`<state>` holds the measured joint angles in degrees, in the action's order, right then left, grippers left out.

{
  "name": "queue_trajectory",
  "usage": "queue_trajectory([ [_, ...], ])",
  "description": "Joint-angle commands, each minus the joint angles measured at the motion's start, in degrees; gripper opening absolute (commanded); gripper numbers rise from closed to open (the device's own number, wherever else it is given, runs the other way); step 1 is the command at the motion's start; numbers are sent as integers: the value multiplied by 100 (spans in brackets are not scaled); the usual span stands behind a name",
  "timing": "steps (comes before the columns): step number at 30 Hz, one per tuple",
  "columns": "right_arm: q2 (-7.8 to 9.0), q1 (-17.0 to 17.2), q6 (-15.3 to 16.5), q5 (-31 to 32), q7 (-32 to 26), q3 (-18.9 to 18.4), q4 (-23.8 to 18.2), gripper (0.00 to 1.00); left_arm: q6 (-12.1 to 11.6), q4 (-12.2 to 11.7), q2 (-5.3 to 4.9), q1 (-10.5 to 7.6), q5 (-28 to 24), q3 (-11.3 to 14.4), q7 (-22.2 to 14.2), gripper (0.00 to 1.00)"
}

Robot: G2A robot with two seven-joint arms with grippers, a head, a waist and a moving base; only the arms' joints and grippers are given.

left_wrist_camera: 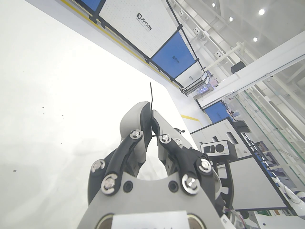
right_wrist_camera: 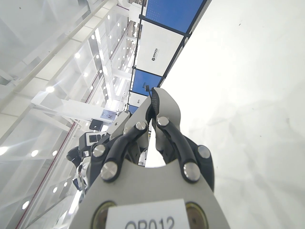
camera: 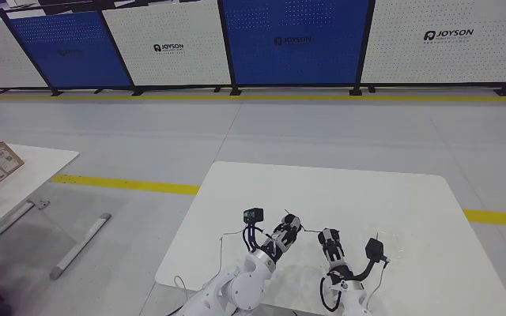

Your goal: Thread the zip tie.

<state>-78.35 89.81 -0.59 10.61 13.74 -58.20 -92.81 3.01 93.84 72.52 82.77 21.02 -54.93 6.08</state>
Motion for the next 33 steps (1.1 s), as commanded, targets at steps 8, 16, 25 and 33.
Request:
queue_trajectory([
  [8, -20, 87, 165, -34, -4, -101, -11, 0, 0, 0, 0, 0, 0, 0, 0, 0],
  [16, -41, 117, 179, -19, -59, -153, -9, 0, 0, 0, 0, 0, 0, 0, 0, 0],
  [25, -70, 125, 223, -16, -73, -183, -6, 0, 0, 0, 0, 0, 0, 0, 0, 0],
  [33, -80, 220, 296, 53, -76, -226, -88, 0, 0, 0, 0, 0, 0, 0, 0, 0],
])
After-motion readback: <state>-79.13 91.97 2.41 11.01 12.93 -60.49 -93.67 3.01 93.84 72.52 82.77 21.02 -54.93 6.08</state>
